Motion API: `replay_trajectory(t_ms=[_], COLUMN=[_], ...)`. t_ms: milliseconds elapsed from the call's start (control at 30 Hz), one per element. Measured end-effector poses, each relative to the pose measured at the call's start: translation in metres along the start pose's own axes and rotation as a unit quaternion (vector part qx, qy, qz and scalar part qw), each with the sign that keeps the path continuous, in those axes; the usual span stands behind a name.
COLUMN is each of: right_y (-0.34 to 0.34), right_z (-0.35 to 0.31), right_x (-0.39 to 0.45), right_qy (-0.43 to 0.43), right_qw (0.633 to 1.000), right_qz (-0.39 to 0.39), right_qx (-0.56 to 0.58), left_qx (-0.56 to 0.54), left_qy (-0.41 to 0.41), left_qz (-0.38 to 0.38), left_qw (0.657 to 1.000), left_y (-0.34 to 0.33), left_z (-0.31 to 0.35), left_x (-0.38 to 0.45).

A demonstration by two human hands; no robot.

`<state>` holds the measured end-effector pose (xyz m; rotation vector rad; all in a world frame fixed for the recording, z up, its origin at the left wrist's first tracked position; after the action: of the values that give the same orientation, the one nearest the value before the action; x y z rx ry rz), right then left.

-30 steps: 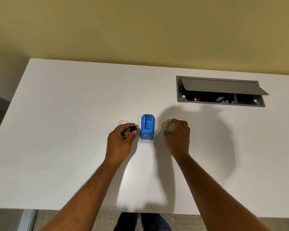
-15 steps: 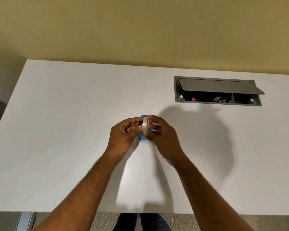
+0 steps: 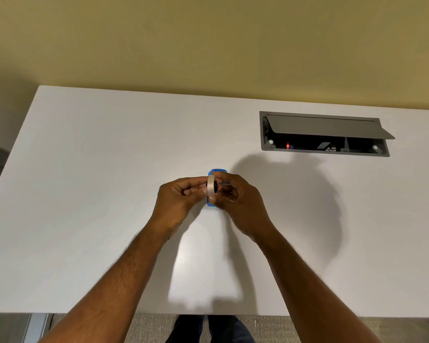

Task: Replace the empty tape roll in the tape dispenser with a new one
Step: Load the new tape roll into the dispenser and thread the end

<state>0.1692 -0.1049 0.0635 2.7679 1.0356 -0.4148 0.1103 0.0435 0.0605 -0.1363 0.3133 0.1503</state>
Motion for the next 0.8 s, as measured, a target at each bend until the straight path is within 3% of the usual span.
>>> replay_trajectory(t_ms=[633, 800], right_y=[-0.004, 0.006], right_z=[0.019, 0.009], right_x=[-0.007, 0.002], right_qy=[-0.032, -0.007], right_qw=[0.998, 0.984], right_qz=[-0.009, 0.002], right_qx=[-0.062, -0.178], left_qx=[0.013, 0.093], left_qy=[0.026, 0.017], left_qz=[0.000, 0.024], left_qw=[1.000, 0.995], left_y=[-0.004, -0.006], left_z=[-0.019, -0.019], left_x=[0.001, 0.013])
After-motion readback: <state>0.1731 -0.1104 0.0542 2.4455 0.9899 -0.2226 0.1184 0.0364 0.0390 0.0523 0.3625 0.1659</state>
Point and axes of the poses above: each hand's wrist, its own x-axis towards the middle knuckle, its own y-axis out of the back of the hand, z = x × y, the point moved 9 cm from there along x, towards the middle knuckle, and after that the axes turned 12 degrees about -z, right-handed, at the moved point
